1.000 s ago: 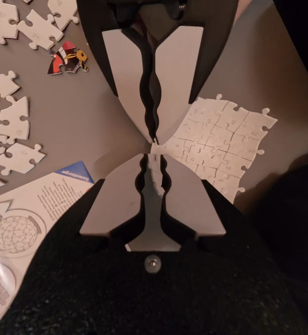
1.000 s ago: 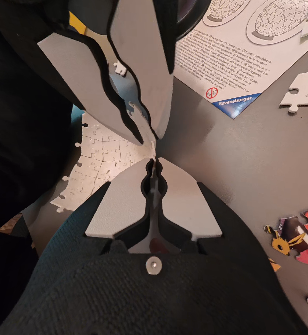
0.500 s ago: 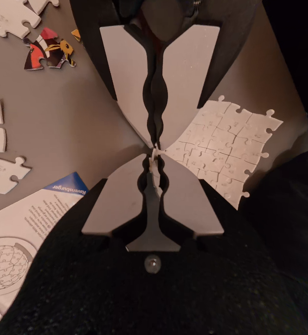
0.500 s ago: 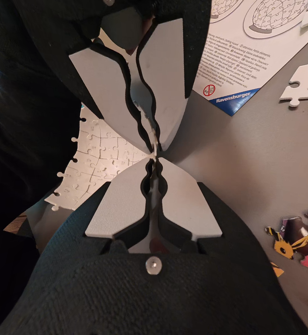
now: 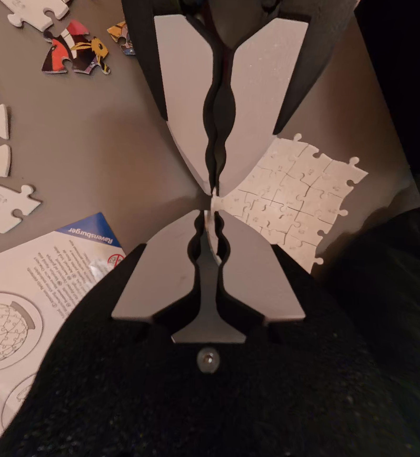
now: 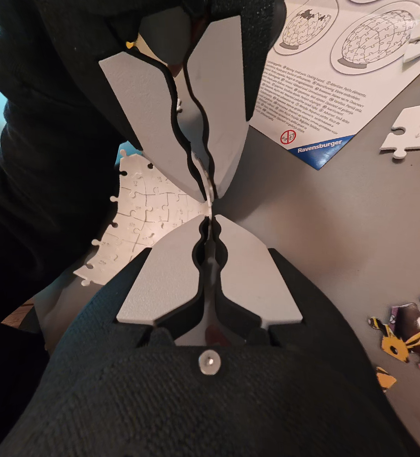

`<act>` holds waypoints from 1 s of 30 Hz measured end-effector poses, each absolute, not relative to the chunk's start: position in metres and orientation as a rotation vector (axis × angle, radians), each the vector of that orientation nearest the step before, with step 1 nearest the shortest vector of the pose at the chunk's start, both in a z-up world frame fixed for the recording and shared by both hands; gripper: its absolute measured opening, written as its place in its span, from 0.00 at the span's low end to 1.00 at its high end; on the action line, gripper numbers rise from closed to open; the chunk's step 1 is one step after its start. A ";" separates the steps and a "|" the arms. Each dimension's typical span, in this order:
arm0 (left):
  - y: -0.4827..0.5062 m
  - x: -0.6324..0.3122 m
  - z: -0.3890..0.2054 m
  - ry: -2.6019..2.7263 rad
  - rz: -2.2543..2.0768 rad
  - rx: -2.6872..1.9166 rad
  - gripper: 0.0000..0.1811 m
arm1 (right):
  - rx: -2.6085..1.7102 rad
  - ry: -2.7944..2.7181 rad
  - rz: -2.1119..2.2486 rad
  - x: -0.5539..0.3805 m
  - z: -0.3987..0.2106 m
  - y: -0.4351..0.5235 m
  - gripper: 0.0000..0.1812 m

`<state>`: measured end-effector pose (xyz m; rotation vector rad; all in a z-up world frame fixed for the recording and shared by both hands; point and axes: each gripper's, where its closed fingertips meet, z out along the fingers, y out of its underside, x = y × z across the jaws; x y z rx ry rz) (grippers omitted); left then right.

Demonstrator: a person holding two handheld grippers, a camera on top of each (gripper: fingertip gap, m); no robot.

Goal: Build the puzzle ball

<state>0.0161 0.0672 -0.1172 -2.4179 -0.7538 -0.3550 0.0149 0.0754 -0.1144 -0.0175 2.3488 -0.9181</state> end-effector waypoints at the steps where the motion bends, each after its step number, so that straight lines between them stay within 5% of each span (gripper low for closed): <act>1: 0.067 0.016 -0.118 -0.757 -0.354 -2.419 0.05 | -0.018 2.348 -0.923 0.015 -0.115 0.075 0.01; 30: 0.057 0.029 -0.121 -0.829 -0.411 -2.381 0.04 | 0.050 2.204 -1.036 0.006 -0.097 0.079 0.01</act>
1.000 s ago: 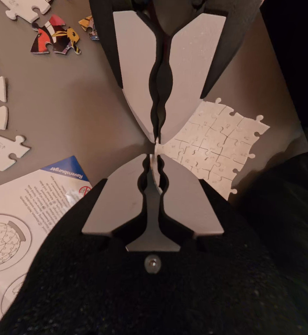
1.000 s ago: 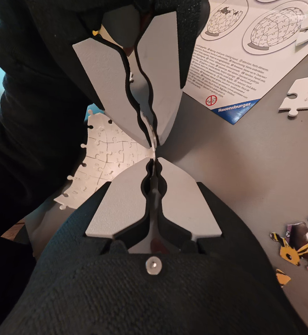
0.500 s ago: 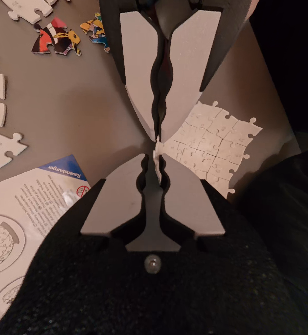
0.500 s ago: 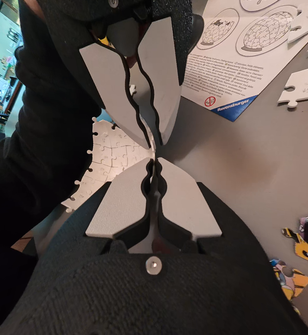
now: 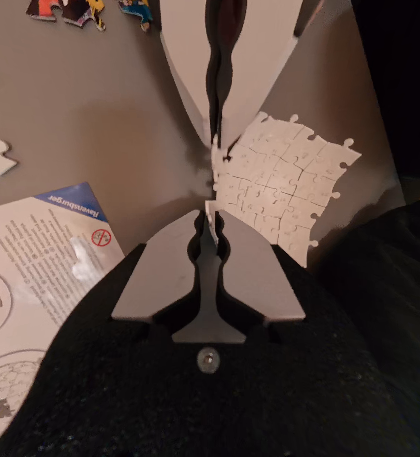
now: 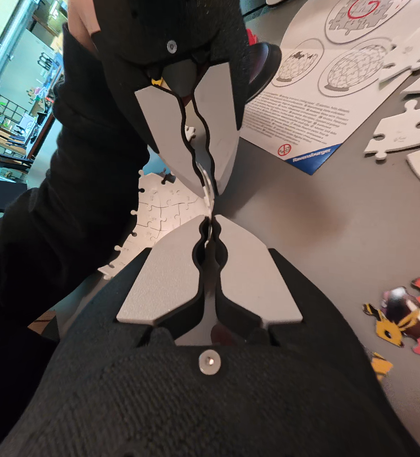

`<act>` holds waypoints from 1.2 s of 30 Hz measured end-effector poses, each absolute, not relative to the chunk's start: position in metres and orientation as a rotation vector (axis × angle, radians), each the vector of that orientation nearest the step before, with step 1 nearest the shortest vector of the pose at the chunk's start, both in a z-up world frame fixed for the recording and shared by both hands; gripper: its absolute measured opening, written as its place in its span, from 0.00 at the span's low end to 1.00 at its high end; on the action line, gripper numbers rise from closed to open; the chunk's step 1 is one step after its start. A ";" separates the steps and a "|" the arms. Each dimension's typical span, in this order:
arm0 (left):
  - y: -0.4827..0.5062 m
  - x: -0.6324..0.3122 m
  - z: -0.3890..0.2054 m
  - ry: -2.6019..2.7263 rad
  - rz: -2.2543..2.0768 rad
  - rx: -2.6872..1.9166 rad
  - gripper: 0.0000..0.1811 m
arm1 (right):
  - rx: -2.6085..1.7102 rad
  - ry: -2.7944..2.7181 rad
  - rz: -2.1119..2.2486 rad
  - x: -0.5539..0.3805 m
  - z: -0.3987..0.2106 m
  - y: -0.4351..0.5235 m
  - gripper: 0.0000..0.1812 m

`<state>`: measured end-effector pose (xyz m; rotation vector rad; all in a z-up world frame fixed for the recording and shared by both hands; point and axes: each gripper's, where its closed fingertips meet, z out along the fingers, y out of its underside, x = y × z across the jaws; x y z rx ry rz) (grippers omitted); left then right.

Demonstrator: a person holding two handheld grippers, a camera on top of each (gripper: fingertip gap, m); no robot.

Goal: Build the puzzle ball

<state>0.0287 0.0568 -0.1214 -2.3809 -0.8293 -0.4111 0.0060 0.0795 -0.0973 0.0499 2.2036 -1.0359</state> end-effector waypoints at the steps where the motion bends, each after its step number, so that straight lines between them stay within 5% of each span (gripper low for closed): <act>1: 0.056 0.031 -0.121 -0.844 -0.412 -2.376 0.04 | 0.051 2.203 -1.047 0.003 -0.095 0.081 0.01; 15: 0.038 0.056 -0.115 -1.128 -0.205 -2.264 0.07 | -0.182 2.155 -1.042 0.014 -0.064 0.059 0.01; 36: 0.034 0.051 -0.112 -1.180 -0.153 -2.228 0.04 | -0.437 2.241 -0.775 0.034 -0.108 0.044 0.01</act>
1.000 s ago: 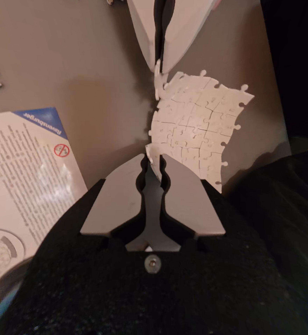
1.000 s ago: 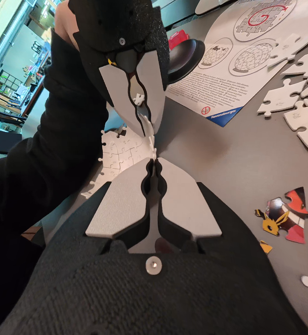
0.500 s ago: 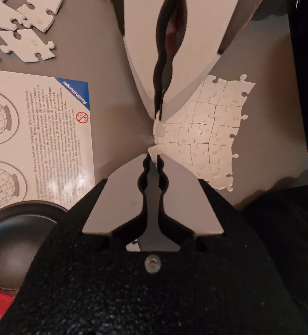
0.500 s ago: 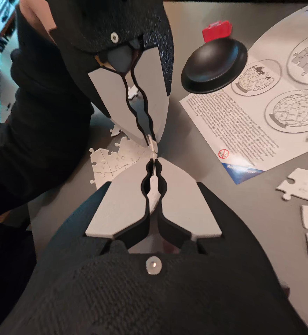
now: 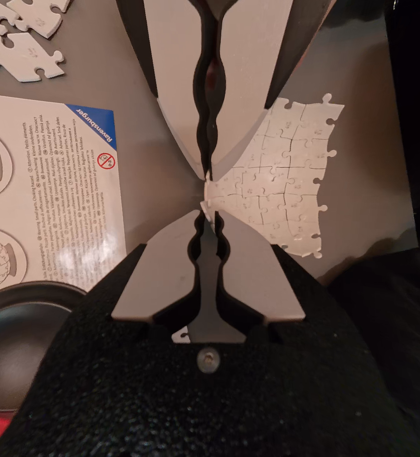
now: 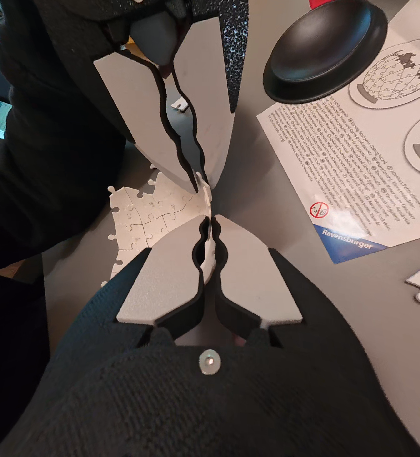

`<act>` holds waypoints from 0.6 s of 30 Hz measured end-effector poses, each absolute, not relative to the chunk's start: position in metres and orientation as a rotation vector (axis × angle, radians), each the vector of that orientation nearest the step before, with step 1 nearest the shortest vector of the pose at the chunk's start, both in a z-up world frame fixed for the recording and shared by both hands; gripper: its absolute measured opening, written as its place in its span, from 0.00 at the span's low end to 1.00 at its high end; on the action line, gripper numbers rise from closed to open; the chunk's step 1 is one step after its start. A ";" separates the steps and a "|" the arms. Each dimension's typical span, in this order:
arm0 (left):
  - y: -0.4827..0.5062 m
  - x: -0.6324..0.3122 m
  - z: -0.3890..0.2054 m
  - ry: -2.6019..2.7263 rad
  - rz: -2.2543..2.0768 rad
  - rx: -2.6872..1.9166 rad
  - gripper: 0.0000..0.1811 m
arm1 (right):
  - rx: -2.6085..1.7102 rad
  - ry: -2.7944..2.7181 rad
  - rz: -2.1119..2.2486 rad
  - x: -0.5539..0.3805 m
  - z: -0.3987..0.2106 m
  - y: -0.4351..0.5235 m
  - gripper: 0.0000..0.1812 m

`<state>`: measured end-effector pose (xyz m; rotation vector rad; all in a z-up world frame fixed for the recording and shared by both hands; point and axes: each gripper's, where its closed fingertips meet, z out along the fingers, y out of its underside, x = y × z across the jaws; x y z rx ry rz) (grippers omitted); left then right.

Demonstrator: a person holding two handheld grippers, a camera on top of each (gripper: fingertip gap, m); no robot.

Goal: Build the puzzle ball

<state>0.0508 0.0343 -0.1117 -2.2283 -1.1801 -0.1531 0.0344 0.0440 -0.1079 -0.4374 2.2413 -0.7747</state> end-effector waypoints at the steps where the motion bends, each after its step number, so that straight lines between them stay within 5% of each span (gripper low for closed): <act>1: 0.035 0.050 -0.111 -1.176 -0.153 -2.226 0.04 | -0.449 2.236 -0.770 0.035 -0.108 0.044 0.01; 18: 0.033 0.051 -0.115 -1.171 -0.175 -2.238 0.04 | -0.704 2.135 -0.594 0.039 -0.101 0.046 0.01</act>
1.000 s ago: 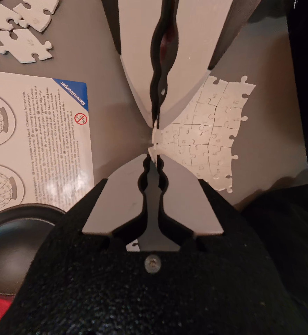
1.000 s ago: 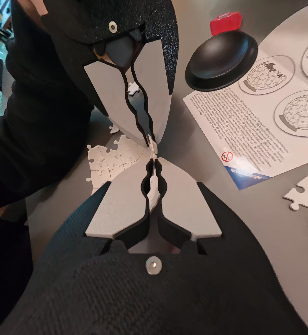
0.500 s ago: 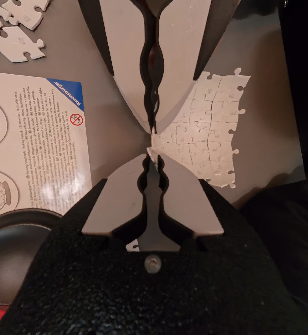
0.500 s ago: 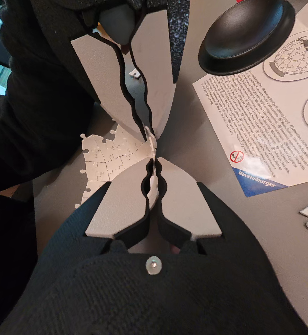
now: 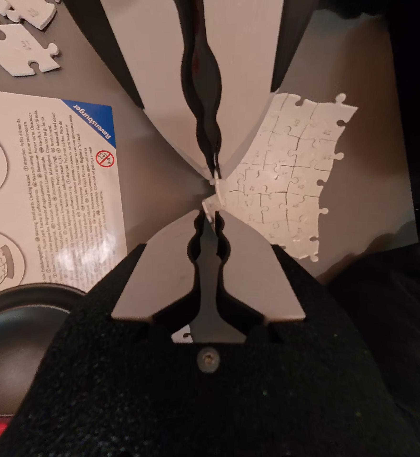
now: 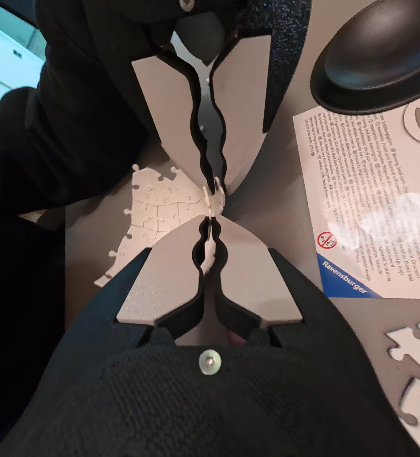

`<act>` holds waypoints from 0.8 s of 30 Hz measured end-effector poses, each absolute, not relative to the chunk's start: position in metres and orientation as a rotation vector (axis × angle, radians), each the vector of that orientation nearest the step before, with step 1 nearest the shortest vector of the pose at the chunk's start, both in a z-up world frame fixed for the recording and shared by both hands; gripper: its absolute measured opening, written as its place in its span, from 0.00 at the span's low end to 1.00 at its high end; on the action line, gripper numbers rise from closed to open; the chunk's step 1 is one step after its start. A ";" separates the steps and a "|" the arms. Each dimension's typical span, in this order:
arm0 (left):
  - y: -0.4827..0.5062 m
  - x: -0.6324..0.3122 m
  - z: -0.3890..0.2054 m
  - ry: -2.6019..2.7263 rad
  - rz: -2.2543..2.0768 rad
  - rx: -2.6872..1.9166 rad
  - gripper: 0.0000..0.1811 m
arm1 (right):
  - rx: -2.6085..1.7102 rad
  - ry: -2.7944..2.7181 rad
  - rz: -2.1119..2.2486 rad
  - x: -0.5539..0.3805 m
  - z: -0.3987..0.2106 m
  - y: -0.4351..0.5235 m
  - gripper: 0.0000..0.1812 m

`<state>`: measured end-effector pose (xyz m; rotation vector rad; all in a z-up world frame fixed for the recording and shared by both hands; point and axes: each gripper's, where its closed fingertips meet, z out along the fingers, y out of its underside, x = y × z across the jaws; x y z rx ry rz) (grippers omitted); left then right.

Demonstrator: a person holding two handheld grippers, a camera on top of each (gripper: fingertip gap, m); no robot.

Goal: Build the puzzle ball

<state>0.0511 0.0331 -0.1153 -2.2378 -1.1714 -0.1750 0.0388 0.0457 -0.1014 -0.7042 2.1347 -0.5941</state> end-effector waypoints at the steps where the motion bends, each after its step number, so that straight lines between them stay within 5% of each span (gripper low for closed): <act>1: 0.033 0.051 -0.115 -1.173 -0.173 -2.237 0.04 | -0.729 2.144 -0.589 0.037 -0.100 0.045 0.01; 9: 0.017 0.039 -0.098 -1.241 0.010 -2.171 0.13 | -0.769 2.127 -0.753 0.012 -0.079 0.025 0.01; 24: 0.019 0.013 -0.058 -1.219 0.258 -2.069 0.02 | -0.732 2.021 -0.919 0.007 -0.052 0.019 0.01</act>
